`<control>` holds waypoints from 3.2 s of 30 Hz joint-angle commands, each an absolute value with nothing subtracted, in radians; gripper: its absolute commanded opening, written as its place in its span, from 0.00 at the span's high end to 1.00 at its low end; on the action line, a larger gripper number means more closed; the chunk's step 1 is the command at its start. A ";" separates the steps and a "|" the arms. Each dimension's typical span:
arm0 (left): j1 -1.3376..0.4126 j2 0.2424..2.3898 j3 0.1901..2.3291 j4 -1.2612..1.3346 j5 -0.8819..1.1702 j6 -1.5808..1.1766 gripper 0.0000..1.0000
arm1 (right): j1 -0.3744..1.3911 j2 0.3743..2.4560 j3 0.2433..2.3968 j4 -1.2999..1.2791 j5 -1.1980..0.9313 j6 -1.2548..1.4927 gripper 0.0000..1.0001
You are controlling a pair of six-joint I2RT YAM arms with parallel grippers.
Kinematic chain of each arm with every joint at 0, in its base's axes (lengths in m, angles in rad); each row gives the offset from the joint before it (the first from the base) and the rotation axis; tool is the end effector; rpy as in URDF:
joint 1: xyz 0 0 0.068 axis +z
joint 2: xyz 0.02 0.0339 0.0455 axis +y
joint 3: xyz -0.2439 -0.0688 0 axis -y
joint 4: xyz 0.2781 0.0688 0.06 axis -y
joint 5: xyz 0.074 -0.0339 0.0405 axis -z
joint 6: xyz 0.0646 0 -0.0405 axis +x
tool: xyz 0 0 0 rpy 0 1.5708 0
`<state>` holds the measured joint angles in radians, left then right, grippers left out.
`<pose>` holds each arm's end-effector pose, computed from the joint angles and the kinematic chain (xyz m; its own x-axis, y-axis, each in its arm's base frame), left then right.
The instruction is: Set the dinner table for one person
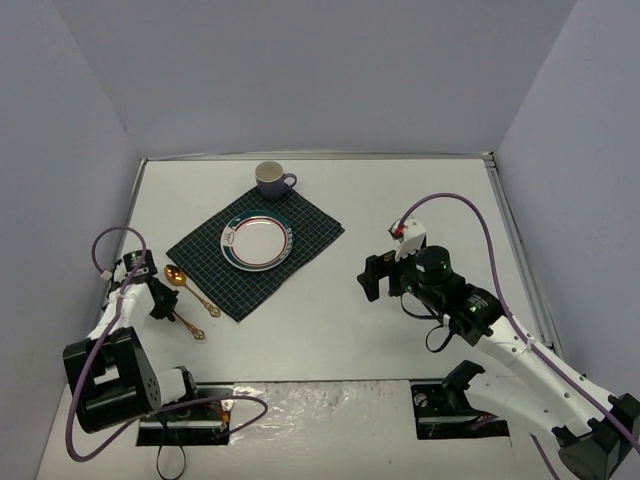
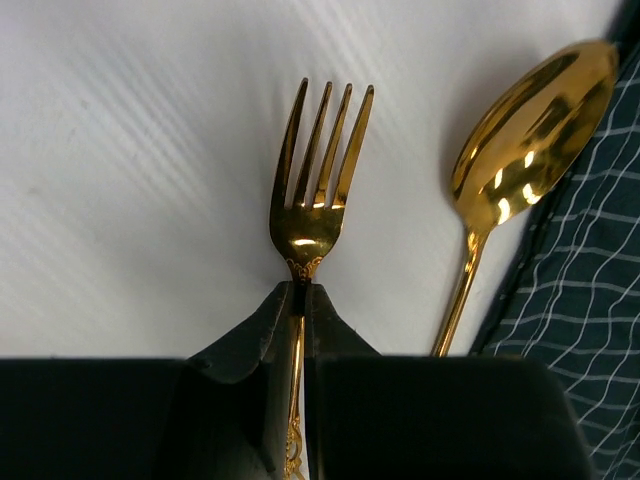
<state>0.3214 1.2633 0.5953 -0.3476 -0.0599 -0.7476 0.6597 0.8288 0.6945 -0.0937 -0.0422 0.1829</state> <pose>0.2594 0.0904 0.1031 -0.3565 -0.8340 -0.4211 -0.8014 0.5047 -0.3211 0.2147 0.1699 0.2842 -0.2929 0.0028 -0.9561 -0.6016 0.7767 0.1866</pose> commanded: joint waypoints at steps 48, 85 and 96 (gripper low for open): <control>-0.126 1.548 0.831 -0.369 -0.198 -1.149 1.00 | 0.655 0.762 0.686 -0.018 -0.009 0.192 0.00; -0.123 1.442 0.951 -0.537 -0.207 -1.069 0.63 | 0.655 0.760 0.685 -0.017 -0.028 0.190 0.00; -0.115 1.236 0.975 -0.675 -0.252 -1.022 0.48 | 0.655 0.756 0.686 -0.014 -0.036 0.189 0.00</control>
